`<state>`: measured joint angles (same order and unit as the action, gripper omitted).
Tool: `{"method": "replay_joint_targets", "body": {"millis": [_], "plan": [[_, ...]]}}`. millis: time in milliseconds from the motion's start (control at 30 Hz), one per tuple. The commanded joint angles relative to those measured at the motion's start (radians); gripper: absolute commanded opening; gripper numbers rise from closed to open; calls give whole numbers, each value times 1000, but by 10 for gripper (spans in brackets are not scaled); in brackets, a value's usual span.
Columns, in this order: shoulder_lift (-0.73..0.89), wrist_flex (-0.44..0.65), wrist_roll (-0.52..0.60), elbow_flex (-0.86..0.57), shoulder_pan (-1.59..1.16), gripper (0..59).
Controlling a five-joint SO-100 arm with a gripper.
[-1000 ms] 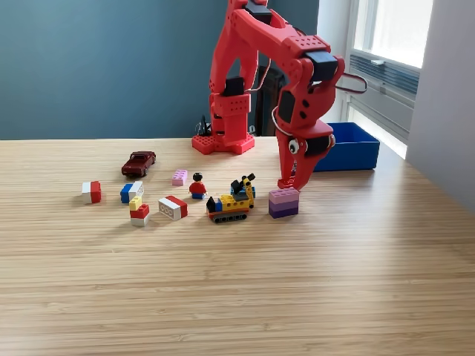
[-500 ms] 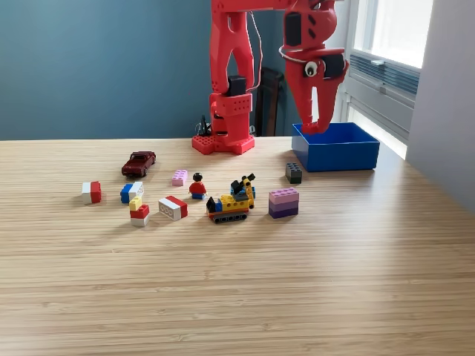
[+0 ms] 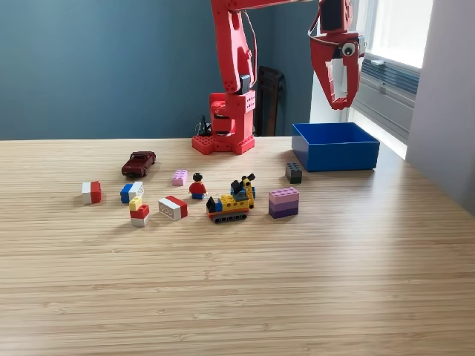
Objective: Grasp a lego block and put it in the bin.
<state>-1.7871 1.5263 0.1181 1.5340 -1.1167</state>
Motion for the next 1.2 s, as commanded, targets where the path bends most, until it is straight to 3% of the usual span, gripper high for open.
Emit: {"method": "replay_joint_targets", "body": {"millis": [33, 200, 300, 367, 567, 700, 1200], "plan": [[-61, 8, -14, -31, -66, 0], [-61, 8, -55, 12, -81, 4], [-61, 8, -72, 54, -97, 132], [-61, 6, -74, 72, -101, 187], [-61, 5, -71, 80, -100, 220], [-61, 5, -57, 69, -83, 206], [-63, -37, -25, 43, 341, 5]]}}
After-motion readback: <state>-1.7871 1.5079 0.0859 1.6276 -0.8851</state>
